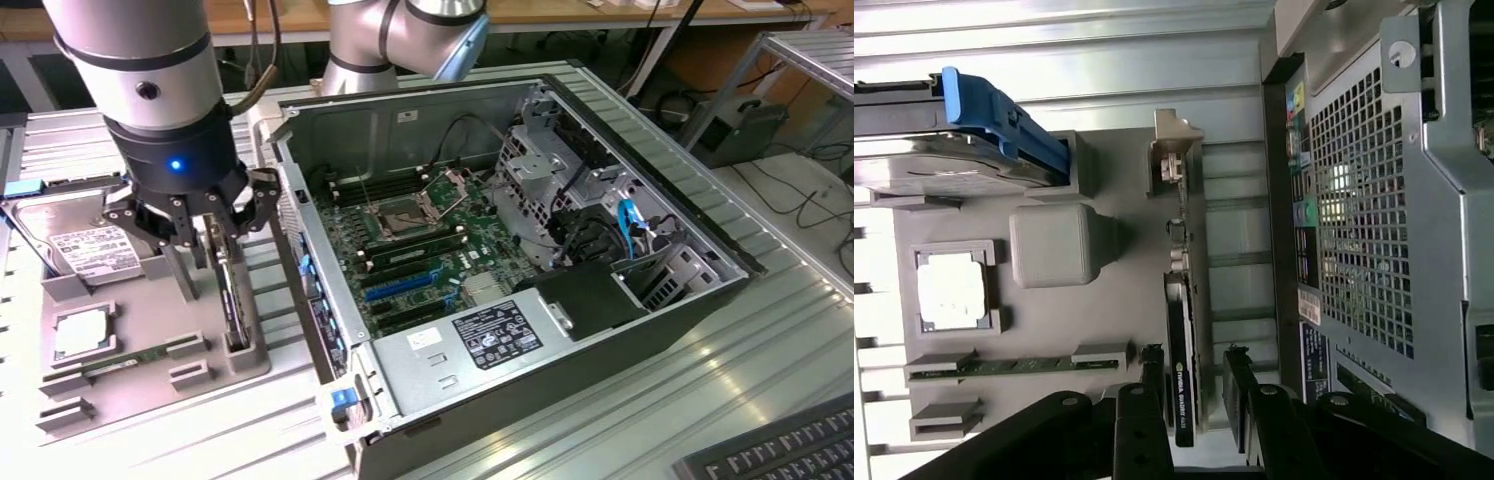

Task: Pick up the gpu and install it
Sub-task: 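Pick up the gpu and move the gpu toward the slot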

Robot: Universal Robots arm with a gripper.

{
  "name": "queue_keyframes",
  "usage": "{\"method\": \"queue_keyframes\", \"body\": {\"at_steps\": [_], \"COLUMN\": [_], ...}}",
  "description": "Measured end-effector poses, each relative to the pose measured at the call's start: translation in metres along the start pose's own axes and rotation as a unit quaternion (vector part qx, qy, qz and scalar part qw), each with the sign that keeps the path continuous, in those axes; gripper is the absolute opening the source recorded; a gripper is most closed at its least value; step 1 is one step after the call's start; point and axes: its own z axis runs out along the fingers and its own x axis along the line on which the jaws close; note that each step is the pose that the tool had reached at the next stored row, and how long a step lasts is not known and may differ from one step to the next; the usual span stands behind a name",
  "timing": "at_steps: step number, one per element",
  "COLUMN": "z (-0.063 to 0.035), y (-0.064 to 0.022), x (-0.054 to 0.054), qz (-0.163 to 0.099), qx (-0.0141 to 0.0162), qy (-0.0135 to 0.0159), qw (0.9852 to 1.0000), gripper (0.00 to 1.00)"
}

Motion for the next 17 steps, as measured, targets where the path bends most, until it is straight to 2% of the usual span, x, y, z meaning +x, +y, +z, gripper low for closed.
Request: {"method": "queue_keyframes", "body": {"at_steps": [17], "z": [0.0311], "y": [-0.0021], "x": [0.001], "qz": [0.006], "qx": [0.0001], "qy": [-0.0002], "qw": [1.0], "gripper": [0.38]}}
